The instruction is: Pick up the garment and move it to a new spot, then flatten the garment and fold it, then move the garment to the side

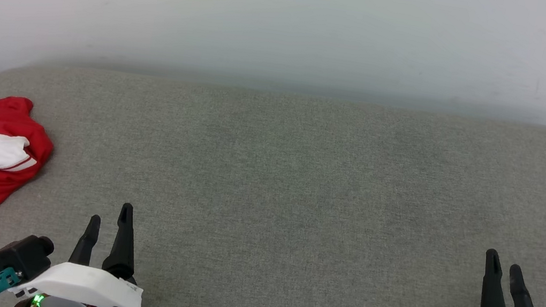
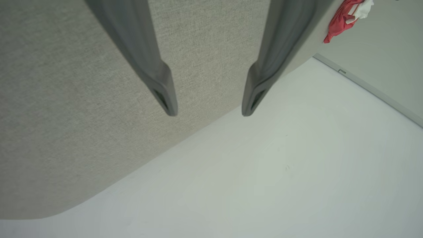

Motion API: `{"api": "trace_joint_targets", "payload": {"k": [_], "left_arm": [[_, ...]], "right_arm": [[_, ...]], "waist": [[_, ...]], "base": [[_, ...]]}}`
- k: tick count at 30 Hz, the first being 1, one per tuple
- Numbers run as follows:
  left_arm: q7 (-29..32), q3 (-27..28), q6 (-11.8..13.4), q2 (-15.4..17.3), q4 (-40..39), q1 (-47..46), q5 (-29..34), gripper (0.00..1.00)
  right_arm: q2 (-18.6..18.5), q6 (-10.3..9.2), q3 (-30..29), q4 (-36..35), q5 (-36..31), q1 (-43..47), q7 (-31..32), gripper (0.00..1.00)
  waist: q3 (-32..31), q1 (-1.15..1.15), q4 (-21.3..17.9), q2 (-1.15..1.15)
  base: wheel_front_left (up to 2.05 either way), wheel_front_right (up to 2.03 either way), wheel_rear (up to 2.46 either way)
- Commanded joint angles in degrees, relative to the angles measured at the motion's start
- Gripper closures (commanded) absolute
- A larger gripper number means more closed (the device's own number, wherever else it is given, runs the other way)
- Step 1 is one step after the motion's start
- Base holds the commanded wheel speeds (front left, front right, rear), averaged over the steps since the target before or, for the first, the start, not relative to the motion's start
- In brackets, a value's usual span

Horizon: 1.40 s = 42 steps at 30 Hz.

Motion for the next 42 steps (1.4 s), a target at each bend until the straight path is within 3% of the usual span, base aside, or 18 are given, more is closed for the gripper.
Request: {"api": "trace_joint_targets", "payload": {"k": [1, 18, 42], "left_arm": [[-0.7, -0.4, 0.4, 0.6, -1.1, 0.2, 2.4, 0.0], [-3.3, -3.4, 2.0, 1.7, -2.7, 1.4, 13.8, 0.0], [-6.4, -4.9, 3.8, 1.9, -3.3, 3.4, 25.4, 0.0]], "right_arm": [[-0.1, 0.0, 0.2, -1.1, -2.5, 0.2, -0.8, 0.0], [-0.1, 0.0, 0.8, -3.3, -13.6, 1.9, -3.5, 0.0], [0.0, 0.0, 1.4, -5.7, -23.8, 4.3, -6.5, 0.0]], "waist": [[0.0, 0.0, 0.0, 0.0], [-0.3, 0.0, 0.3, 0.0], [-0.4, 0.0, 0.6, 0.0]], "base": [[0.0, 0.0, 0.0], [0.0, 0.0, 0.0], [0.0, 0.0, 0.0]]}}
